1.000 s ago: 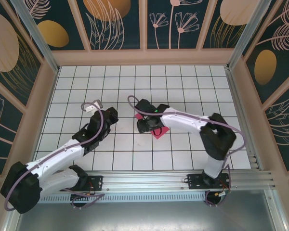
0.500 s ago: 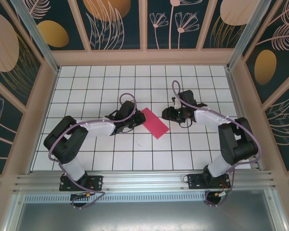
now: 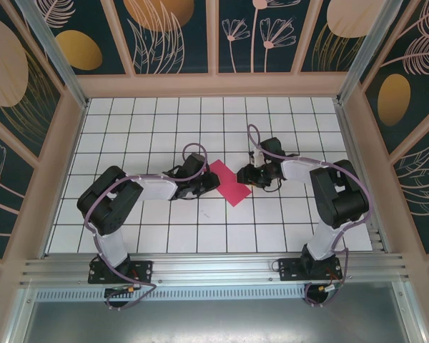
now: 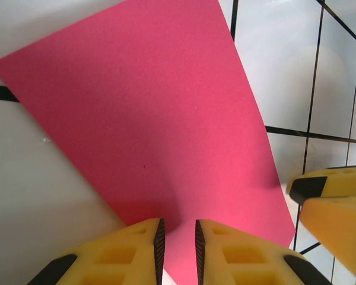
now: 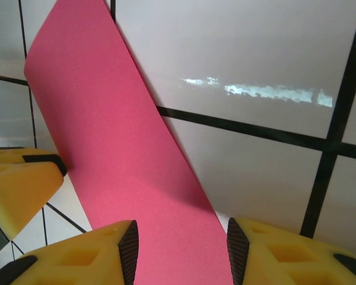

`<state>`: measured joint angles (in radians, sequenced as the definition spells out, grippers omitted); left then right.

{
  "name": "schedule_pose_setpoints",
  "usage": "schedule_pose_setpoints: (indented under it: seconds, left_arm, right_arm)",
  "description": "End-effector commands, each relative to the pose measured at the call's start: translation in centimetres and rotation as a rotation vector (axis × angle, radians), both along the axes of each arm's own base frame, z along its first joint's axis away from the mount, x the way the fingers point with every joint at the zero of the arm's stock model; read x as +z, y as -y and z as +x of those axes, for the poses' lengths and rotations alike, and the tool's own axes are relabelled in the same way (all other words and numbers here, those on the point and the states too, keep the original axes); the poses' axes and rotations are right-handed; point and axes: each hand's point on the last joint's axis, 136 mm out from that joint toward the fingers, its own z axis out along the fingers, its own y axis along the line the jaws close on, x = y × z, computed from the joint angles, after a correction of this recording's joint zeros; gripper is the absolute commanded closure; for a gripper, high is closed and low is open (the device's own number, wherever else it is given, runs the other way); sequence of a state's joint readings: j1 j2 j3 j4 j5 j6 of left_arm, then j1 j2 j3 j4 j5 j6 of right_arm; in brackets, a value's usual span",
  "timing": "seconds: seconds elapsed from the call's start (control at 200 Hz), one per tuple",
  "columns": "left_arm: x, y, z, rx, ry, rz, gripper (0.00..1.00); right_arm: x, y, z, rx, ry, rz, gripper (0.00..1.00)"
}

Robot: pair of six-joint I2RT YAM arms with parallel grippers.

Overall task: Fold a paper plane with a square sheet of paper (pick it up from the middle)
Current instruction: Rotate the paper at the center of the table.

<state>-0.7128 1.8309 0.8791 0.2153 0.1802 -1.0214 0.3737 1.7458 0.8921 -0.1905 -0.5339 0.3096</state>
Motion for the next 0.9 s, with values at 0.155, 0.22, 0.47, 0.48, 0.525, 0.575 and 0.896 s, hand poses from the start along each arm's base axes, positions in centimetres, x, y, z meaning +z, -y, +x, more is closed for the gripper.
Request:
schedule_pose_setpoints:
  seconds: [0.155,0.22,0.47,0.48,0.525,0.575,0.896]
  left_arm:
    - [0.1,1.4,0.7,-0.051,0.015,-0.009,0.74]
    - [0.1,1.5,0.7,-0.057,0.017,-0.005,0.73]
    - [-0.2,1.9,0.8,-0.077,0.016,-0.012,0.73]
    - [-0.2,1.9,0.8,-0.077,0.016,-0.011,0.73]
    - [-0.3,1.8,0.8,-0.078,0.014,-0.005,0.73]
    - [-0.2,1.7,0.7,-0.081,0.017,0.004,0.72]
    - [3.3,1.5,1.4,-0.067,0.098,-0.011,0.72]
  right_arm:
    - [-0.2,0.2,-2.8,0.052,-0.028,0.040,0.54]
    - [0.1,0.2,-3.1,0.051,-0.026,0.051,0.54]
    - [1.4,-0.1,-3.6,0.030,-0.017,0.106,0.54]
    - [1.4,-0.1,-3.6,0.029,-0.017,0.108,0.54]
    - [1.5,-0.2,-3.6,0.023,-0.017,0.115,0.54]
    - [1.6,-0.2,-3.7,0.018,-0.016,0.123,0.54]
    - [2.3,0.9,-0.6,-0.049,0.076,0.016,0.53]
